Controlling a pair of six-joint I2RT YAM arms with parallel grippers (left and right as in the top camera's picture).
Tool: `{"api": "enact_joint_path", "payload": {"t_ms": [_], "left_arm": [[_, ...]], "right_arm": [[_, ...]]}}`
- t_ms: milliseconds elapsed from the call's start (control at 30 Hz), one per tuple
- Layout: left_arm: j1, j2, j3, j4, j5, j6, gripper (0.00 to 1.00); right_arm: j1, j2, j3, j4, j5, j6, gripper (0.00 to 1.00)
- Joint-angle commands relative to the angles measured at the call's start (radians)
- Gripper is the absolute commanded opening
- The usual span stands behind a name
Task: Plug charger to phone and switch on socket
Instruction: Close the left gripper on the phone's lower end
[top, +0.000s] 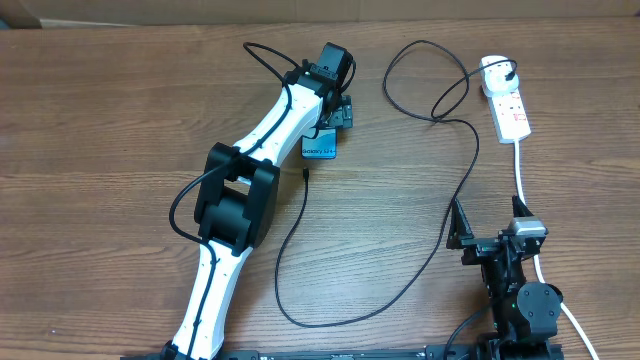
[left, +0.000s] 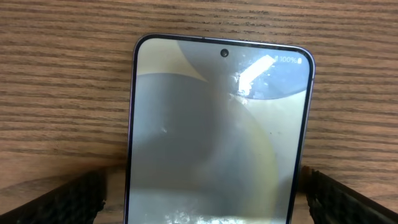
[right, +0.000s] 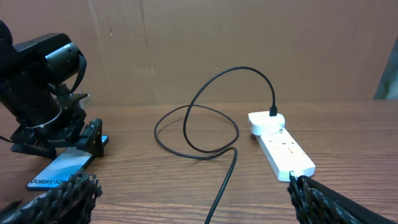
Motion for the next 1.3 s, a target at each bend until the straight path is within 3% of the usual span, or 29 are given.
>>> {"api": "enact_joint_path", "payload": {"t_ms": [0, 1033, 1267], "left_arm": [[0.005, 0.026, -0.019, -0.014, 0.036, 0.002, 1.0], [0.003, 0.026, -0.019, -0.04, 0.074, 0.008, 0.83], [0.003, 0.026, -0.019, -0.041, 0.081, 0.008, 0.83]], "right_arm": [[0.005, -0.008, -0.011, 0.005, -0.005, 0.007, 1.0], [0.005, -0.008, -0.011, 0.005, -0.005, 0.007, 1.0], [0.005, -0.008, -0.011, 0.005, -0.005, 0.007, 1.0]]}}
